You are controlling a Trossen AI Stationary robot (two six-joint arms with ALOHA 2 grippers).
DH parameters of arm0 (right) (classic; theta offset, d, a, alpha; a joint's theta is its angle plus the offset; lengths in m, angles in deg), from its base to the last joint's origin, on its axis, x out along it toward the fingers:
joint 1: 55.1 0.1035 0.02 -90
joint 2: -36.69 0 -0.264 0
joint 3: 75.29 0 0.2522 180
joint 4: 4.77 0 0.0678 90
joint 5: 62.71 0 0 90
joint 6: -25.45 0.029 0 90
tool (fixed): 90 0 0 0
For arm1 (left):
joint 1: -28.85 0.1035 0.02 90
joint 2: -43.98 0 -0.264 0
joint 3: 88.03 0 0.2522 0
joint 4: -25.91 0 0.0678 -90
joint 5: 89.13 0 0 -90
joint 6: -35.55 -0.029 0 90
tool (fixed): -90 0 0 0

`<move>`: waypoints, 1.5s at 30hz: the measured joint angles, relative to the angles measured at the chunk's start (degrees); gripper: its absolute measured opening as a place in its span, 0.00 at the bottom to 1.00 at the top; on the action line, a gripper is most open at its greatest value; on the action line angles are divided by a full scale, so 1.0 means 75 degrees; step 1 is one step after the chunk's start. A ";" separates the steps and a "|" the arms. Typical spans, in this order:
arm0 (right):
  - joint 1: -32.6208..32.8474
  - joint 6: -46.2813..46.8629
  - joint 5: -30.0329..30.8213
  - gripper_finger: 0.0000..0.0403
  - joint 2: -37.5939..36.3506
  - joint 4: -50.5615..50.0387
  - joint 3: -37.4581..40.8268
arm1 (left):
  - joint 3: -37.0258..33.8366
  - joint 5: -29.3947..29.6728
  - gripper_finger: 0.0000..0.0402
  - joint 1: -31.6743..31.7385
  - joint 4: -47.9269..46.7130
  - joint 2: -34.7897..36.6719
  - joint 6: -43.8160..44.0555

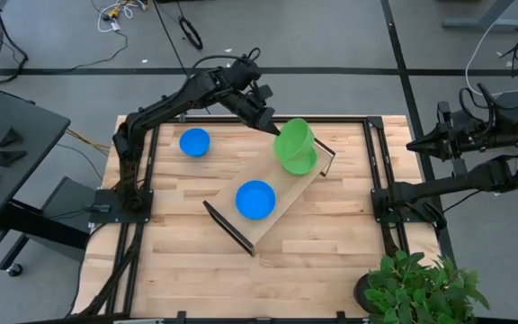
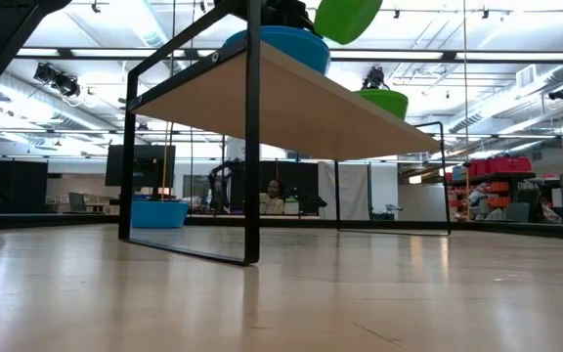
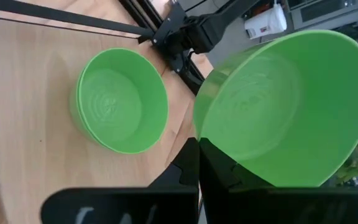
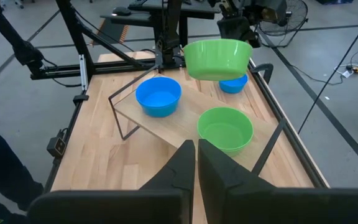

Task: Pick & Place Mini bowls
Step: Stack the green bowl on top of the green bowl on the shelf

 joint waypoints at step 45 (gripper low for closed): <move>-0.0001 0.0001 0.0000 0.06 0.0003 0.0003 0.0000 | 0.1023 -0.0286 0.00 -0.0193 0.0549 -0.0722 0.0574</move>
